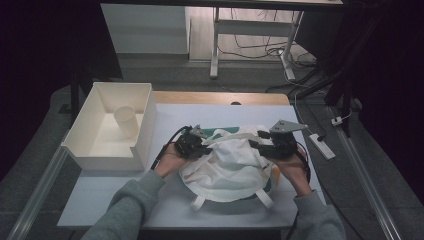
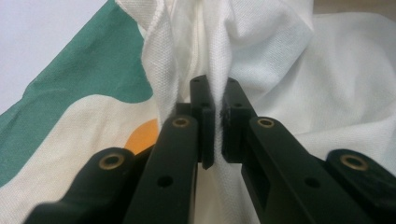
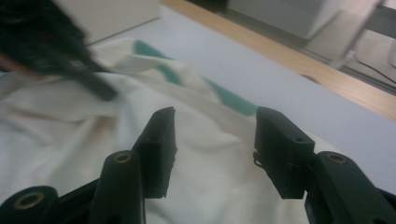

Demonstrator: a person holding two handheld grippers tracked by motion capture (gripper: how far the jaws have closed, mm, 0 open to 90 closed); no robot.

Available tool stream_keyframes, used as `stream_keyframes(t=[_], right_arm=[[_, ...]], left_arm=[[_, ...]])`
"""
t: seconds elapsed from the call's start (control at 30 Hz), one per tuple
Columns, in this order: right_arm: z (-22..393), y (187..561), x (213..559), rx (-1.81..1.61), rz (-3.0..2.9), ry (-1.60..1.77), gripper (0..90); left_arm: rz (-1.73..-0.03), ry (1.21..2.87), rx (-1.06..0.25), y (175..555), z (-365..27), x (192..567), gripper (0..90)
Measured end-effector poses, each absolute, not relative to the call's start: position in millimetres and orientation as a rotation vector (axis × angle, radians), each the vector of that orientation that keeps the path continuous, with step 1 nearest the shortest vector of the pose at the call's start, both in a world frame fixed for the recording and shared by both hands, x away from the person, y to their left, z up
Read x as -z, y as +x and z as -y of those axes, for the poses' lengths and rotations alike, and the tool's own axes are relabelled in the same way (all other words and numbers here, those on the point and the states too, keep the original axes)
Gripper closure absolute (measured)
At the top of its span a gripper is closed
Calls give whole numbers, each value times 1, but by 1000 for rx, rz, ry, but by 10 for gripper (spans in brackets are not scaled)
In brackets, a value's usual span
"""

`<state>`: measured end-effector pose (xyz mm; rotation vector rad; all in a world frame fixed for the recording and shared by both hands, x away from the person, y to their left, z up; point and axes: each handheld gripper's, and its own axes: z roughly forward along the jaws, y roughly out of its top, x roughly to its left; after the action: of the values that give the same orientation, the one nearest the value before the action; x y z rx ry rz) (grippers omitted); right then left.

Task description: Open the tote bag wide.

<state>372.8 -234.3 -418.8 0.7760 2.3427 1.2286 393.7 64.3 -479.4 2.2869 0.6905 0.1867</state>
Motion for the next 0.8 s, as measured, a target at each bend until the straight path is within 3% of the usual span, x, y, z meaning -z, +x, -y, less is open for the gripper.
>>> stream_keyframes(t=[0.37,0.63,0.73,0.8], right_arm=[[162,346,457,-1103,-2680,561,460],[139,347,483,-1016,-2778,551,463],[135,348,490,-982,-2808,543,516],[134,348,493,-971,-2841,537,612]], left_arm=[[-702,2277,-185,394,-64,480,853],[-707,2274,-191,395,-63,480,852],[-707,2273,-195,394,-63,479,852],[-709,2272,-199,394,-63,479,852]])
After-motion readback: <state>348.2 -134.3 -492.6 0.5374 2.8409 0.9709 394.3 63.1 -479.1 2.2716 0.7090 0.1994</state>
